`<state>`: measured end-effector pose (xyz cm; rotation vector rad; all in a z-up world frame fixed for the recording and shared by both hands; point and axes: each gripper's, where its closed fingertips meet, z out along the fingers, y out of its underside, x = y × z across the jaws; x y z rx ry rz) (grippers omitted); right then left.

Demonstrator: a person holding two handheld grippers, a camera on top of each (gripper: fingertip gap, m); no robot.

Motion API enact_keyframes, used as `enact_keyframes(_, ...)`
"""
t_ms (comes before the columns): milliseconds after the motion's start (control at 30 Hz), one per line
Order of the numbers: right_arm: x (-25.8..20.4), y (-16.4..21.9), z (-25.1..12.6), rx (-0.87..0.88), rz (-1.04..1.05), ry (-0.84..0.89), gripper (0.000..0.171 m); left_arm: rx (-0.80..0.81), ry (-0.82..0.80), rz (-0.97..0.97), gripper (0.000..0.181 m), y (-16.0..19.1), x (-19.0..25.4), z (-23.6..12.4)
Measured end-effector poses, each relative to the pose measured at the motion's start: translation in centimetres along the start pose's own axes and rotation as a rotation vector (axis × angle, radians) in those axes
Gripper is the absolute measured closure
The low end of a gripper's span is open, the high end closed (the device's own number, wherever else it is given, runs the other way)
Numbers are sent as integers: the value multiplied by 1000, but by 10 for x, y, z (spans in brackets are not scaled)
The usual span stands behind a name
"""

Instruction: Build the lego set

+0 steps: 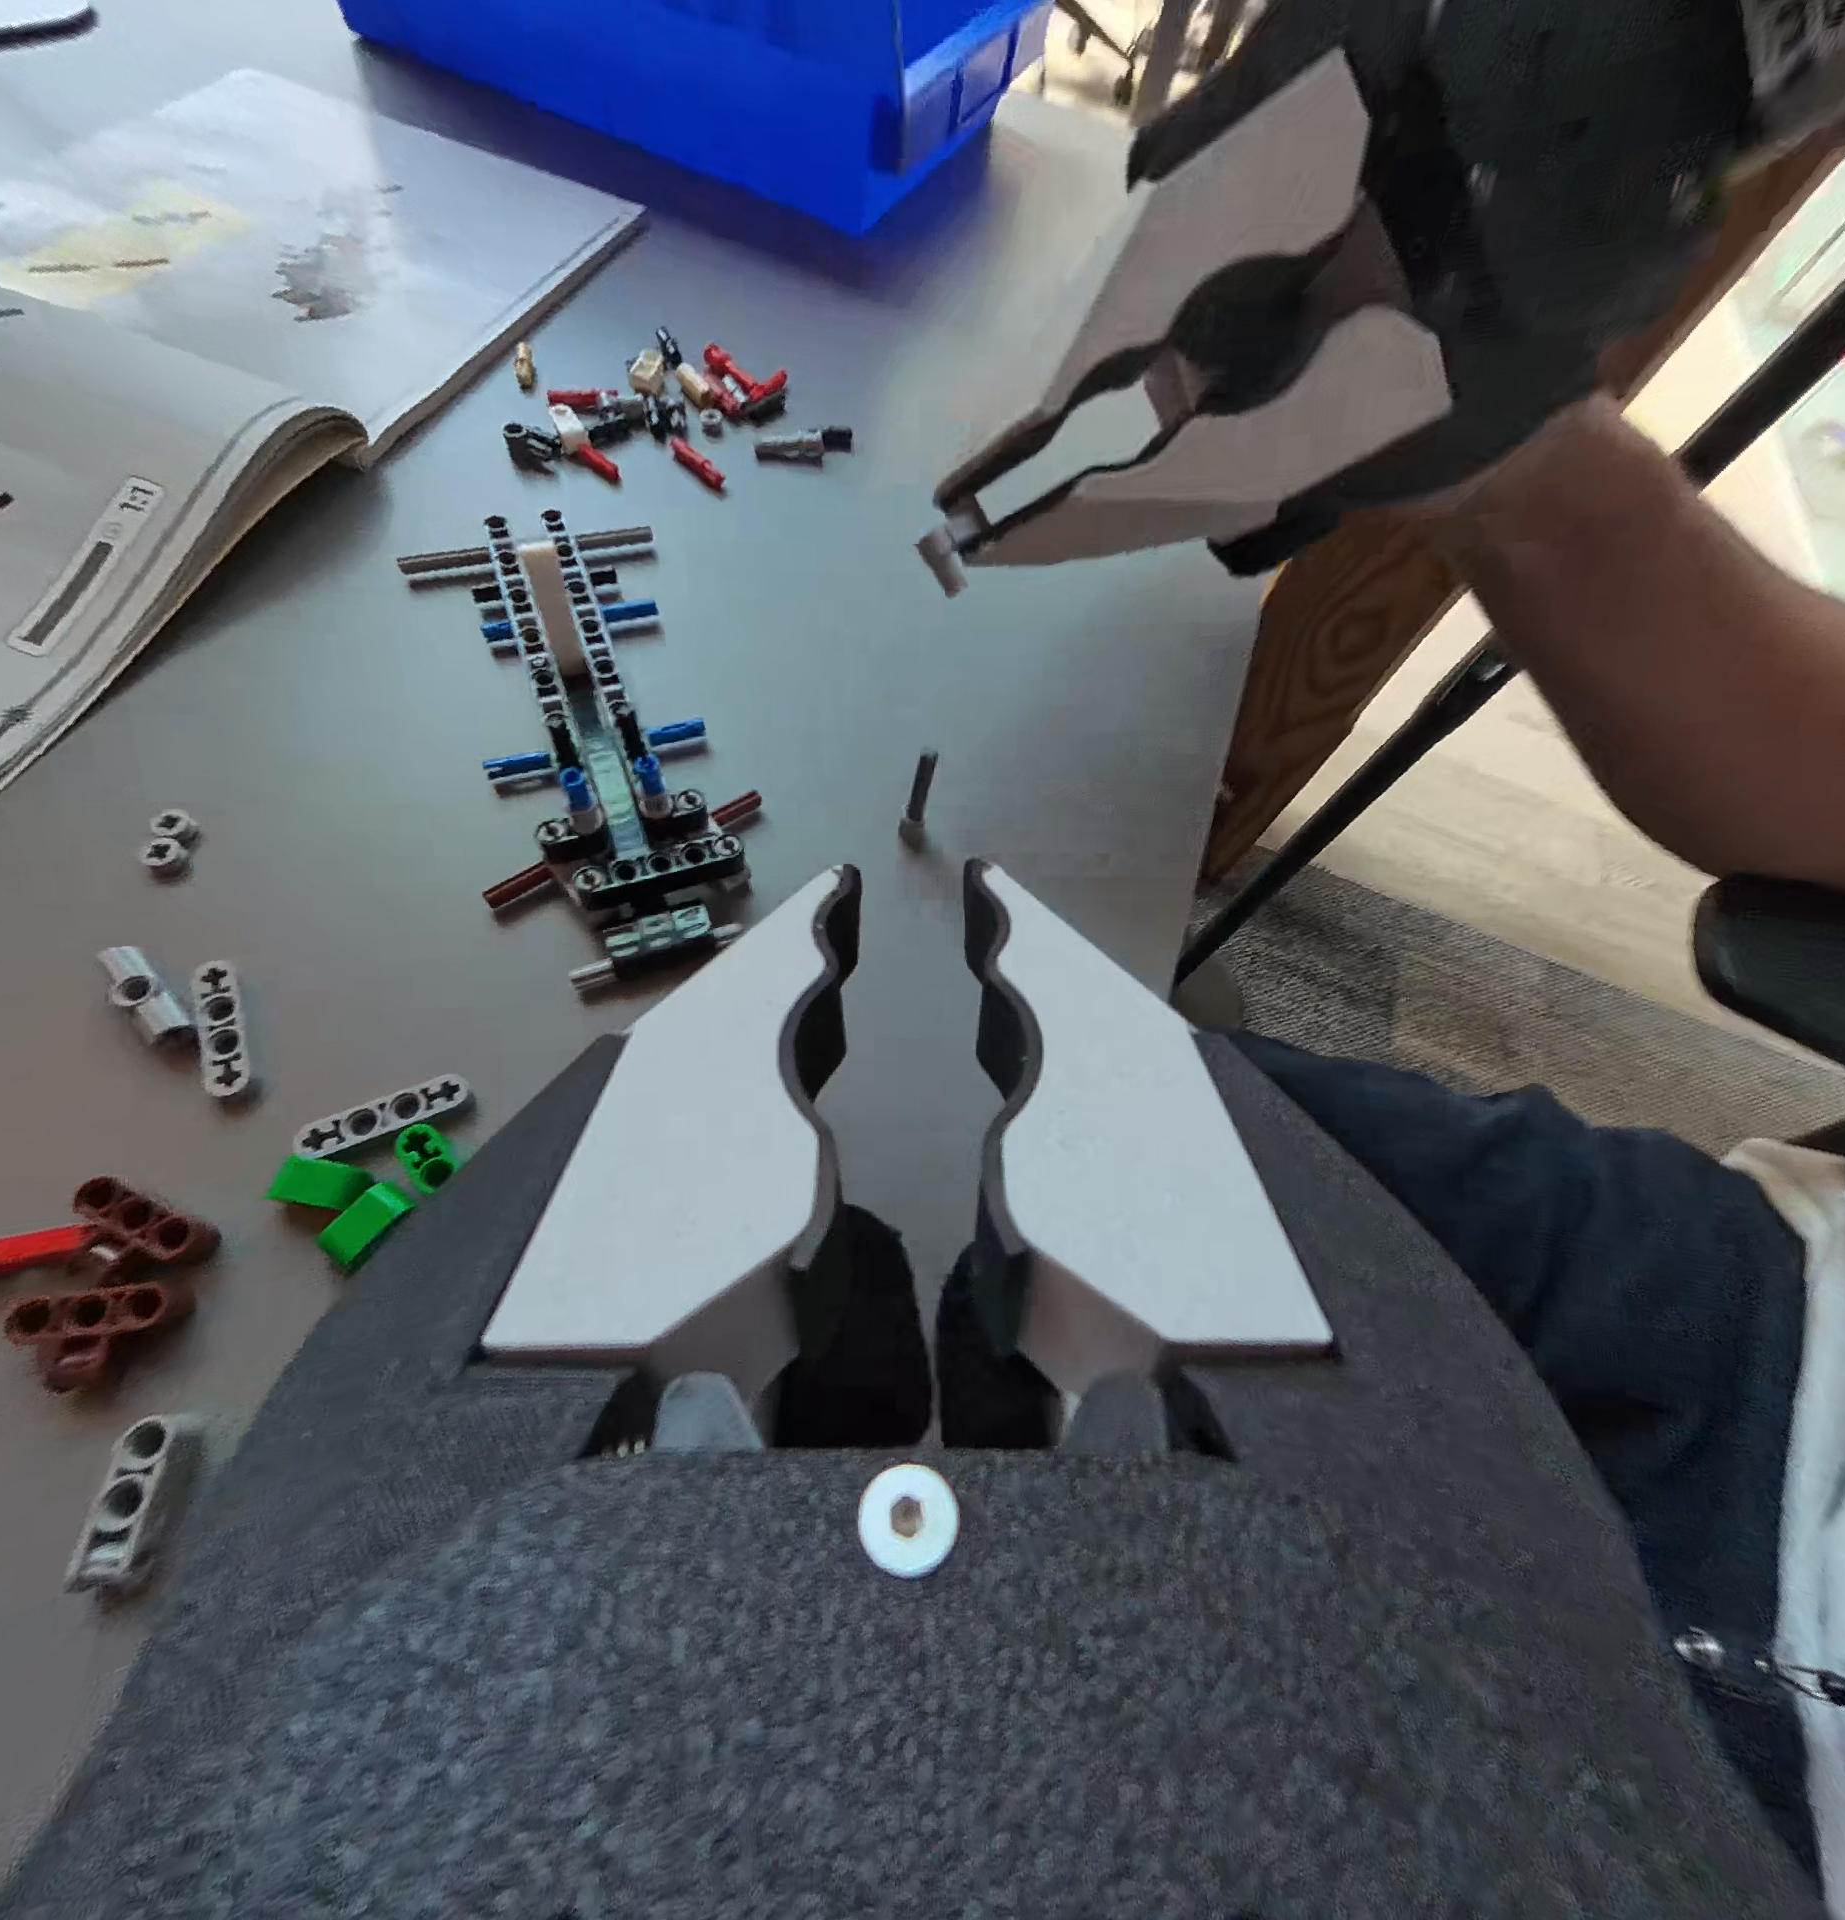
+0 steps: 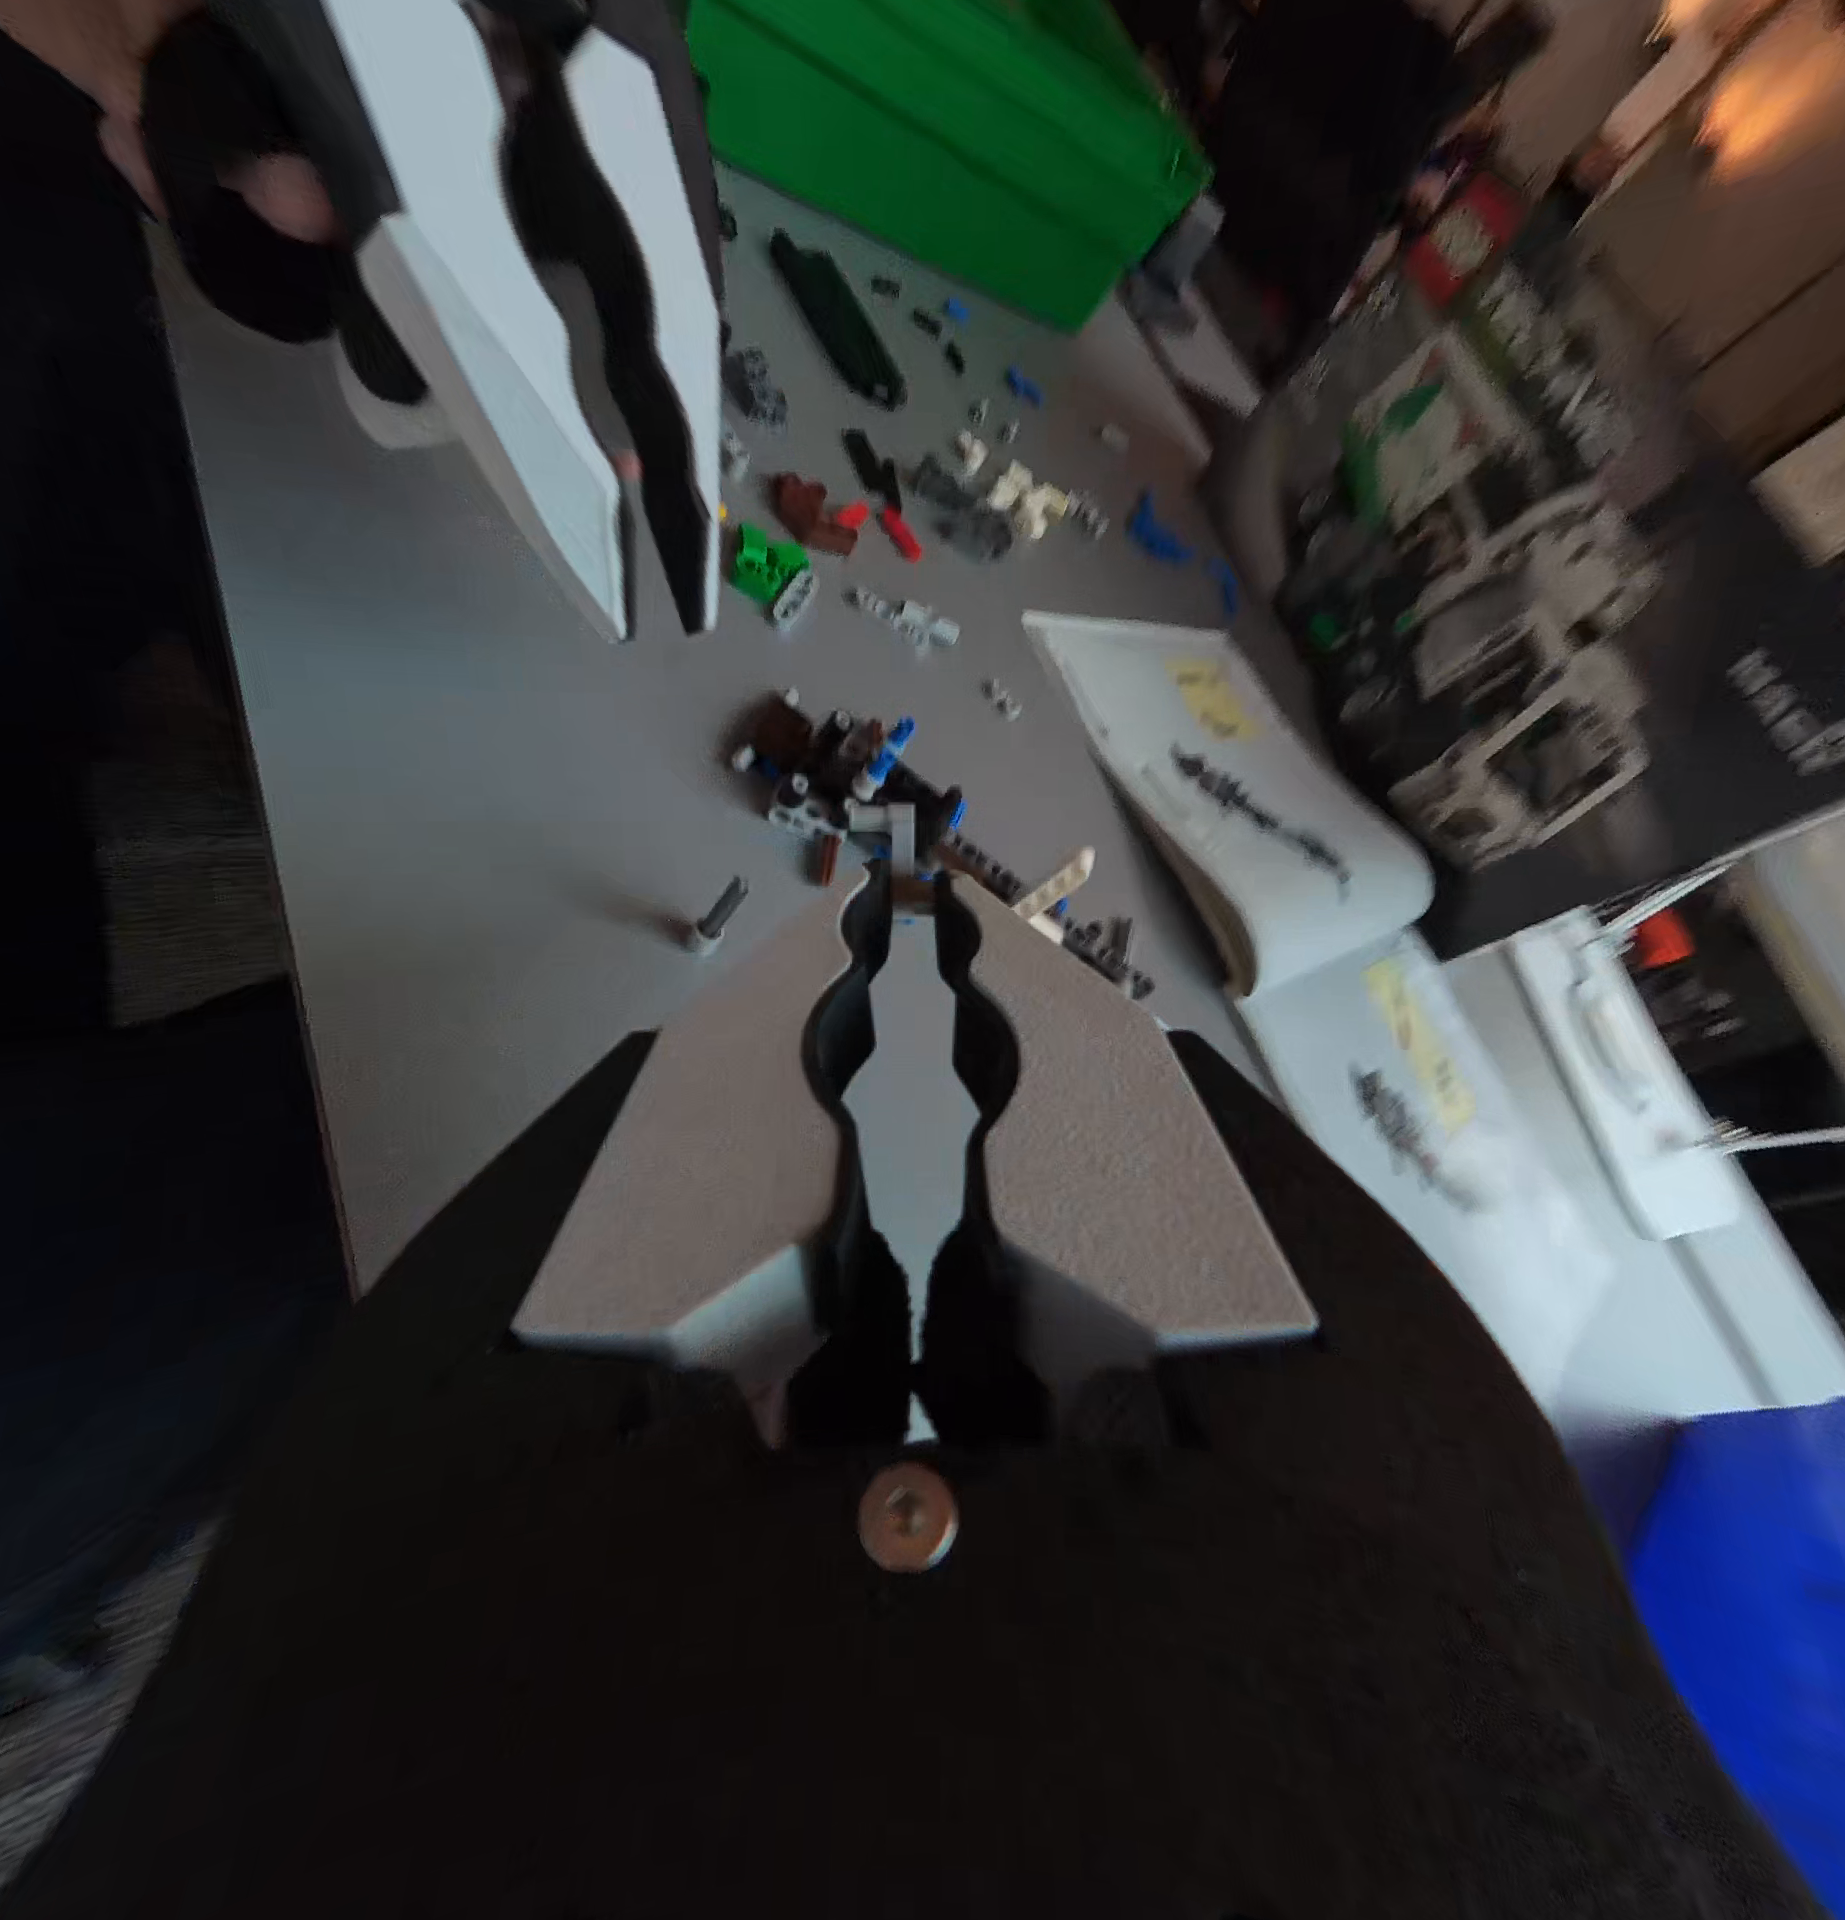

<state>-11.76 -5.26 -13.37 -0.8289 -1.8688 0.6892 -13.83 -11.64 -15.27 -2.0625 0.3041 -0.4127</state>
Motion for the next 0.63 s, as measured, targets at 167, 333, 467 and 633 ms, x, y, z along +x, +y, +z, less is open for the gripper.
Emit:
enact_keyframes(167, -23, -38, -7, 20, -289, 64, 168, 124, 138, -63, 162, -28, 23, -14)
enact_keyframes(333, -40, -57, -3, 68, -360, 58, 167, 97, 163, -29, 162, -27, 32, -18)
enact_keyframes(467, -47, -60, -1, 62, -446, 74, 167, 83, 196, -45, 169, -22, 36, -15)
enact_keyframes(633, -52, -58, 1, 72, -473, 81, 167, 81, 255, -72, 176, -17, 40, -12)
